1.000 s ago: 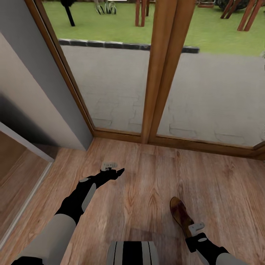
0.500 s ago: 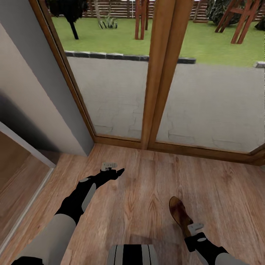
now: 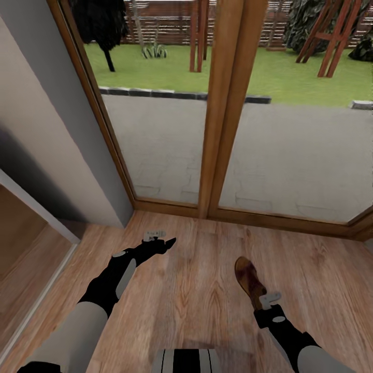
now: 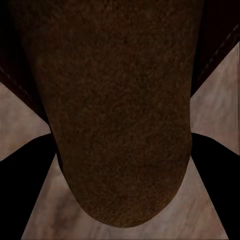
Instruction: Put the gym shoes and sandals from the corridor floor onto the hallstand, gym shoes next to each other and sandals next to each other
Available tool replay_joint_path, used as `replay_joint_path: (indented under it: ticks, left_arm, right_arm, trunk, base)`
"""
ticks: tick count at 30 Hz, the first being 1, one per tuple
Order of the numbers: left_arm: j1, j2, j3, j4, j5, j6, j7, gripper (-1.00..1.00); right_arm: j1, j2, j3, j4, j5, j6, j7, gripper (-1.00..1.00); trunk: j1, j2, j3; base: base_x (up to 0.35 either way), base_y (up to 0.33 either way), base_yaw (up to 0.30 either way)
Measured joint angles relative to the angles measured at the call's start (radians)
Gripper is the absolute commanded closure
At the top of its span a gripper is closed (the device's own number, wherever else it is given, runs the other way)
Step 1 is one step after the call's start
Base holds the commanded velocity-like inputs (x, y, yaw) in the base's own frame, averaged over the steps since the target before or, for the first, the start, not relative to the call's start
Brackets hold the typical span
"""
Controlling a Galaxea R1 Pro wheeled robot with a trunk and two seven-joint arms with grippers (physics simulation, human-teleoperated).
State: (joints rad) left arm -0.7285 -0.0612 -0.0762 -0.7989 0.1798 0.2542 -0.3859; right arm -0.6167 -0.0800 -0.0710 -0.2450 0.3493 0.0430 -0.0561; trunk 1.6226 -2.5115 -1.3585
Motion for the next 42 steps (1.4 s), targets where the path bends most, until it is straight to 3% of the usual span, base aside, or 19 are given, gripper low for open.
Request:
replay_joint_path:
  ticks: [5, 10, 15, 18, 24, 42]
  left_arm:
    - [0.000, -0.002, 0.000, 0.002, 0.000, 0.000, 0.000, -1.00]
    - [0.001, -0.001, 0.001, 0.005, 0.002, 0.000, 0.000, -1.00]
    - [0.003, 0.003, 0.001, 0.005, 0.001, 0.000, 0.000, -1.00]
    - [0.003, 0.004, 0.001, 0.004, 0.001, 0.000, 0.000, -1.00]
    - [0.004, 0.004, 0.001, 0.004, 0.000, 0.000, 0.000, -1.00]
    - [0.005, -0.001, 0.000, 0.002, 0.001, 0.000, 0.000, -1.00]
  right_arm:
    - [0.000, -0.001, -0.002, 0.000, -0.001, 0.000, -0.001, 1.00]
    - [0.000, 0.001, -0.003, -0.001, -0.097, -0.001, 0.000, 1.00]
    - [0.000, 0.002, -0.003, 0.001, -0.248, -0.001, 0.001, 1.00]
    - [0.000, 0.005, -0.002, 0.002, -0.287, -0.001, 0.001, 1.00]
    - [0.000, 0.008, -0.002, 0.004, -0.311, -0.001, 0.001, 1.00]
    - [0.000, 0.009, -0.002, 0.005, -0.316, -0.001, 0.001, 1.00]
  trunk:
    - [-0.002, 0.001, 0.019]
    - [-0.005, 0.002, 0.046]
    - [-0.007, 0.003, 0.074]
    - [-0.008, 0.004, 0.090]
    - [-0.011, 0.006, 0.124]
    - [-0.010, 0.006, 0.153]
  base:
    - [0.000, 0.000, 0.000]
    - [0.000, 0.000, 0.000]
    - [0.000, 0.000, 0.000]
    - [0.000, 0.000, 0.000]
    - [0.000, 0.000, 0.000]
    - [-0.050, 0.020, 0.000]
